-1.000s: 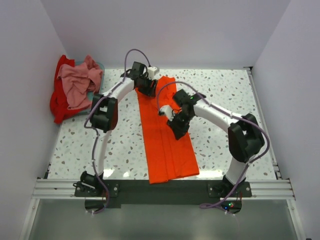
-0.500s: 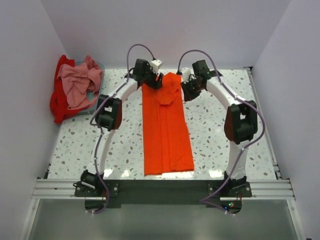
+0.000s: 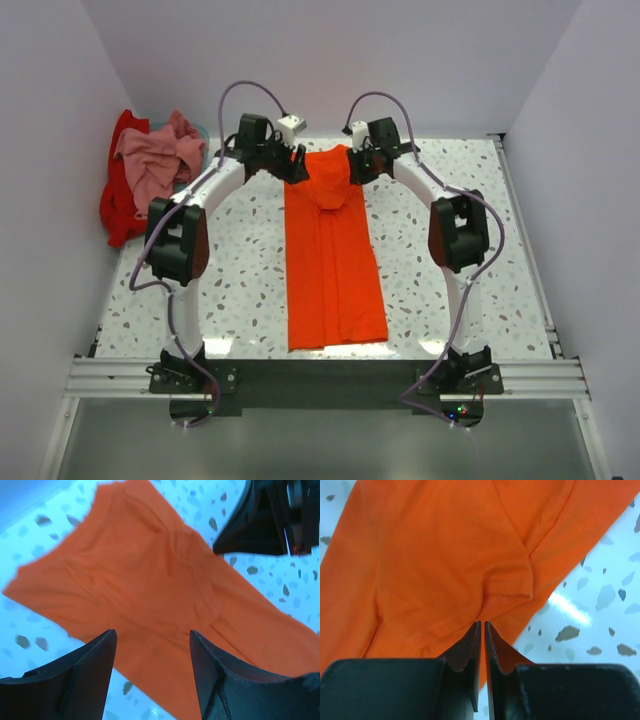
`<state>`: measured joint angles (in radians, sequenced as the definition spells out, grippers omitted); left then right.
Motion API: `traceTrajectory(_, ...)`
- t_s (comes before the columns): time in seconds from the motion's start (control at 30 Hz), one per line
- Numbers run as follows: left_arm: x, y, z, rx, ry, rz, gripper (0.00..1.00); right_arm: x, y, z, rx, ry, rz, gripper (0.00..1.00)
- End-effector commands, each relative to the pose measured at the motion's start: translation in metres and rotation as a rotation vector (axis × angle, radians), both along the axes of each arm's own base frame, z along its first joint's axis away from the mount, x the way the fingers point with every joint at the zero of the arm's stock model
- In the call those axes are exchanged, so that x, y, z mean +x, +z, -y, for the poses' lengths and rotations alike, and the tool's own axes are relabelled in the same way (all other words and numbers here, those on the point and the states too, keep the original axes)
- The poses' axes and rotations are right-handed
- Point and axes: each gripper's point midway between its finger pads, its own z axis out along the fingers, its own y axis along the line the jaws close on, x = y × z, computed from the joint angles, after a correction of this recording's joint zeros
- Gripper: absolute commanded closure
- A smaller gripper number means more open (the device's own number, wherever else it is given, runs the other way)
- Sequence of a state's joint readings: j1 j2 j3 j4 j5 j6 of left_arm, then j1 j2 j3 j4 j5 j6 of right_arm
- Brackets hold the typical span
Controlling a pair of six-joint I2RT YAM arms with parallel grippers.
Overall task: Fold and stack the t-shirts
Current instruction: Fold the tshirt
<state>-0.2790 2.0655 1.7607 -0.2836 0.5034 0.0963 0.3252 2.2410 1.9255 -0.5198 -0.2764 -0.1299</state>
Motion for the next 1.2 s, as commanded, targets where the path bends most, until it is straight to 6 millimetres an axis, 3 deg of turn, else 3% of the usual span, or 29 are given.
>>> traceTrajectory(0.0,-0.038,-0.071,-0.004,0.016,-0.032,-0.241,0.35,0.043,0.012,-0.009,0.042,-0.071,0.118,0.89)
traceTrajectory(0.03,-0.039,-0.075,-0.004,0.015,-0.032,-0.252,0.36,0.047,0.008,-0.009,0.039,-0.077,0.12,0.89)
traceTrajectory(0.07,-0.04,-0.079,-0.005,0.016,-0.023,-0.272,0.36,0.049,-0.007,-0.009,0.03,-0.083,0.1,0.88)
traceTrajectory(0.17,-0.041,-0.101,-0.007,0.04,-0.006,-0.34,0.37,0.06,-0.017,-0.005,0.015,-0.134,0.1,0.79)
traceTrajectory(0.3,-0.033,-0.135,-0.016,0.1,0.037,-0.407,0.39,0.06,-0.053,0.015,-0.078,-0.227,0.033,0.8)
traceTrajectory(0.6,0.008,-0.168,-0.04,0.17,0.117,-0.437,0.43,0.075,-0.057,0.051,-0.233,-0.312,0.062,0.8)
traceTrajectory(0.73,0.016,-0.156,-0.034,0.145,0.089,-0.395,0.41,0.083,-0.046,0.042,-0.195,-0.265,0.103,0.7)
traceTrajectory(0.83,0.015,-0.135,-0.023,0.08,0.05,-0.367,0.4,0.087,-0.013,0.032,-0.144,-0.224,0.162,0.66)
traceTrajectory(0.97,0.011,-0.092,-0.016,0.028,0.004,-0.277,0.36,0.085,0.034,0.028,-0.129,-0.157,0.242,0.62)
traceTrajectory(1.07,-0.011,-0.048,-0.022,0.052,-0.07,-0.176,0.3,0.053,0.082,0.022,-0.092,-0.047,0.242,0.59)
traceTrajectory(1.13,-0.029,-0.032,-0.029,0.06,-0.125,-0.142,0.25,0.029,0.099,0.017,-0.069,0.033,0.223,0.54)
traceTrajectory(1.17,-0.042,-0.025,-0.03,0.058,-0.185,-0.111,0.23,0.008,0.094,0.01,-0.051,0.125,0.183,0.44)
